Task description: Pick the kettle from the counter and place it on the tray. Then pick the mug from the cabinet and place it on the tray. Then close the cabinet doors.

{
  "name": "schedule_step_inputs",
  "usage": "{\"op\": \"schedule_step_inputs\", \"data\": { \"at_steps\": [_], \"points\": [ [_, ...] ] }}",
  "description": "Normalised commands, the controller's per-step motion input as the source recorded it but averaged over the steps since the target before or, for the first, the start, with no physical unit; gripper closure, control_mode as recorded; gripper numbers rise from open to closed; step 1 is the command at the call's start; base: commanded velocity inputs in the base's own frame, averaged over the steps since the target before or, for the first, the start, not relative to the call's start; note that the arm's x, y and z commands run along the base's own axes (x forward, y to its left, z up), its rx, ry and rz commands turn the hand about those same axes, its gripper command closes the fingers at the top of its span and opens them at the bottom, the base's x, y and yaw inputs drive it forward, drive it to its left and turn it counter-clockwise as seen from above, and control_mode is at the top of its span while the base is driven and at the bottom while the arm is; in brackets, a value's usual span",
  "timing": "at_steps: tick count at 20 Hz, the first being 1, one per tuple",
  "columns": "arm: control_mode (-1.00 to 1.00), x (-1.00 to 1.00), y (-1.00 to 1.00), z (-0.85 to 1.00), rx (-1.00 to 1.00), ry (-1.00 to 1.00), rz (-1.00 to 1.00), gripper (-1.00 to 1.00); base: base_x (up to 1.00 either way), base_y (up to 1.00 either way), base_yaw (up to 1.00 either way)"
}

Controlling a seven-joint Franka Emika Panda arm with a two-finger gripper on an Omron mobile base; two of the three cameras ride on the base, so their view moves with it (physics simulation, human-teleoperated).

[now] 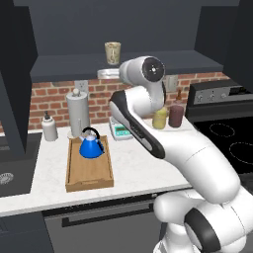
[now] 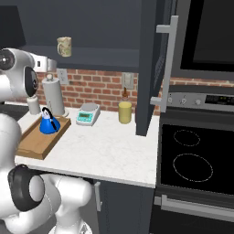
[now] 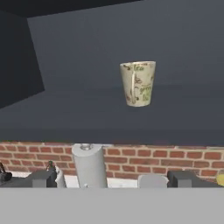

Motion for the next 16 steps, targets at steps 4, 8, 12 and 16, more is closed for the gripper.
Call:
{"op": "schedule_step_inputs", "data": {
  "at_steps": [4,8,12,16],
  "points": [
    [-1.0,0.54,0.22,0.03,0.0,0.01,-0.05,-1.0,0.0,0.0,0.0],
    [-1.0,0.39,0.05,0.34,0.0,0.0,-0.03,-1.0,0.0,0.0,0.0],
    [-1.0,0.22,-0.09,0.4,0.0,0.0,-0.05,-1.0,0.0,0.0,0.0],
    [-1.0,0.36,-0.06,0.14,0.0,0.01,-0.06,-1.0,0.0,0.0,0.0]
  ]
}}
